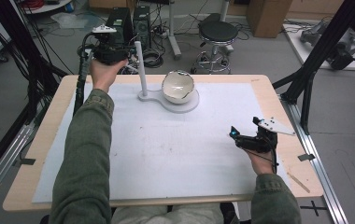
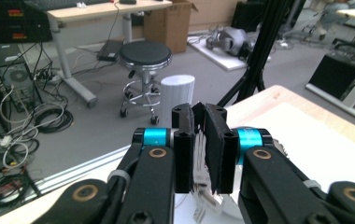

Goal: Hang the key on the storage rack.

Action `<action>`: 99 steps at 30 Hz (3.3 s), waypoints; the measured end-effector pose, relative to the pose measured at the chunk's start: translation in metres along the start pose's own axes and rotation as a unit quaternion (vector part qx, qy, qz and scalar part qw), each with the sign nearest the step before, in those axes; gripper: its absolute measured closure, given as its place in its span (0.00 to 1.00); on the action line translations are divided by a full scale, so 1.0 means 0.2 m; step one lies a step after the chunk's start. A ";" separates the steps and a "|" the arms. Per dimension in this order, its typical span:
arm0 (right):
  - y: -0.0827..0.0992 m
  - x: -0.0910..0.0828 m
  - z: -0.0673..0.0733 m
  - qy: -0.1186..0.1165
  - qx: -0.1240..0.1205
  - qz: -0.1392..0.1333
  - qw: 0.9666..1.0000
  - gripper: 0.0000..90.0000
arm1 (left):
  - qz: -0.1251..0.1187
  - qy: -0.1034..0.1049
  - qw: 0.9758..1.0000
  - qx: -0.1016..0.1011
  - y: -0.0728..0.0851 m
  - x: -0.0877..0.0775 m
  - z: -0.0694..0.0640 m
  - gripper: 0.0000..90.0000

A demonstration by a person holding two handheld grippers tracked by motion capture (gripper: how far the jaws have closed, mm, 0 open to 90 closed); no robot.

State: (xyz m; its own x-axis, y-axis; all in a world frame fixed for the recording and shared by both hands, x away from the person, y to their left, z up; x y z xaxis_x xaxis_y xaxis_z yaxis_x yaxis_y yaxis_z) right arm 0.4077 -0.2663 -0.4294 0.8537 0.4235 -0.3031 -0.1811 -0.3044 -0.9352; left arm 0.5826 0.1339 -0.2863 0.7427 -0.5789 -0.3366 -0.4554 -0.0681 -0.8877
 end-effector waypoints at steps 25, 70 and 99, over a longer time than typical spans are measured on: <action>0.02 -0.01 -0.02 0.007 0.004 0.007 1.000 0.01 | -0.011 -0.028 0.999 -0.040 0.08 -0.13 0.08 0.15; 0.03 0.01 -0.03 0.009 0.006 0.013 1.000 0.01 | -0.001 -0.040 0.999 -0.031 0.50 -0.40 0.20 0.02; 0.03 0.01 -0.03 0.012 0.004 0.015 1.000 0.01 | 0.000 -0.057 0.998 -0.039 0.71 -0.57 0.26 0.02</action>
State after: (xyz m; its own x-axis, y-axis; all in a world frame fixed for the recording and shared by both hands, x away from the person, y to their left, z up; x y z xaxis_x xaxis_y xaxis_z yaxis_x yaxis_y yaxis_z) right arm 0.4115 -0.2733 -0.4348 0.8597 0.3934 -0.3259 -0.2103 -0.3088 -0.9276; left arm 0.4584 0.2327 -0.3901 0.7919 -0.4824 -0.3744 -0.4886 -0.1330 -0.8623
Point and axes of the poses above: each handheld gripper's, and its own axes: x roughly forward along the jaws, y roughly out of its underside, z roughly to its left, the point moved 9 cm from there along x, roughly forward along the jaws, and after that the axes turned 13 degrees about -x, right-handed, at the moved point
